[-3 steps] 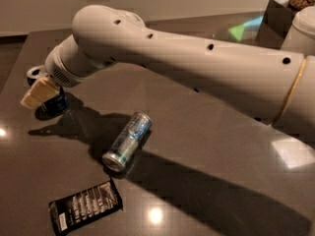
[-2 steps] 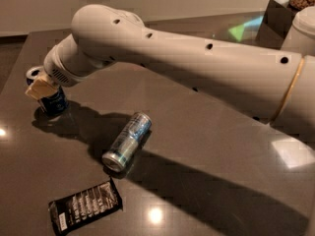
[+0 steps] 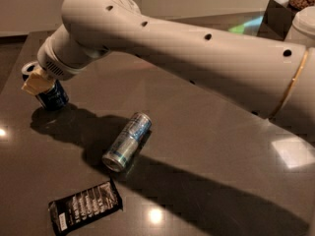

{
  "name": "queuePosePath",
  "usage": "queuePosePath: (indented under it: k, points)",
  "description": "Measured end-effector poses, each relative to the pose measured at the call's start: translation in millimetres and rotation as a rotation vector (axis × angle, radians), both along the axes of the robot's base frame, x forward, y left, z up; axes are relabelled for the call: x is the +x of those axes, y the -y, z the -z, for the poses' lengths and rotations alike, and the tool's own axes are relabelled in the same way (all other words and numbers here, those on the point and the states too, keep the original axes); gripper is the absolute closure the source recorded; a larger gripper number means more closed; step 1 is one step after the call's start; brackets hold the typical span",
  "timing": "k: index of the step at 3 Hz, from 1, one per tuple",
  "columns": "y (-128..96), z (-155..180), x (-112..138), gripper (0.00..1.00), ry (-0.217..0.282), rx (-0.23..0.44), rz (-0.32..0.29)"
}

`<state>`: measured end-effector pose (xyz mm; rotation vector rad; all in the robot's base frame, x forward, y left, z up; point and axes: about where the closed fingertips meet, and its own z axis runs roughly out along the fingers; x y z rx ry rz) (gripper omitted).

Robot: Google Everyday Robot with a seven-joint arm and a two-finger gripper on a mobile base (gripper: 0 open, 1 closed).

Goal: Knock pepsi can over

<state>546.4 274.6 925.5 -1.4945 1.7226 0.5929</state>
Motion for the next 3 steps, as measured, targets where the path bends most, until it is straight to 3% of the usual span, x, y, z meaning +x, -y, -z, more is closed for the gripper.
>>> queuePosePath:
  k: [1, 2, 3]
  points:
    - [0, -37, 4, 1.00, -0.021, -0.116, 0.018]
    - [-2, -50, 4, 1.00, -0.073, -0.198, 0.001]
    - [18, -36, -8, 1.00, -0.172, -0.320, -0.014]
